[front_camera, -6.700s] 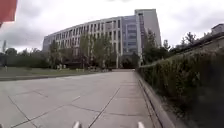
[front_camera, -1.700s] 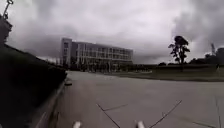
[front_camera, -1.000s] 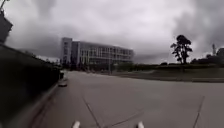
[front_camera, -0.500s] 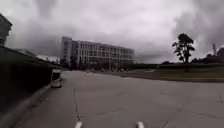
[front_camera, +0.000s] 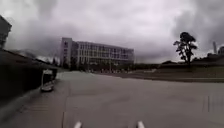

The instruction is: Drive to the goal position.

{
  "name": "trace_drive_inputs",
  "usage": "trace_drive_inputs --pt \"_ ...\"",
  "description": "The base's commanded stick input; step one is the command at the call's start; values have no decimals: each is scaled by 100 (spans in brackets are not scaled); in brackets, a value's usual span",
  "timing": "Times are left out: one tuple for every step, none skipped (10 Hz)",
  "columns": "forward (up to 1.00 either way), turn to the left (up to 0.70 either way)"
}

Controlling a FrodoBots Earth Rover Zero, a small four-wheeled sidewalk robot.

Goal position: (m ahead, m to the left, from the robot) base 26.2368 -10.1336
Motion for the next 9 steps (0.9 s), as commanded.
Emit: trace_drive_inputs --pt "100 19" --pt "100 40" --pt "100 40" --pt "100 40" --pt "100 40" --pt "100 25" --pt "100 5" --pt "100 1" --pt "100 0"
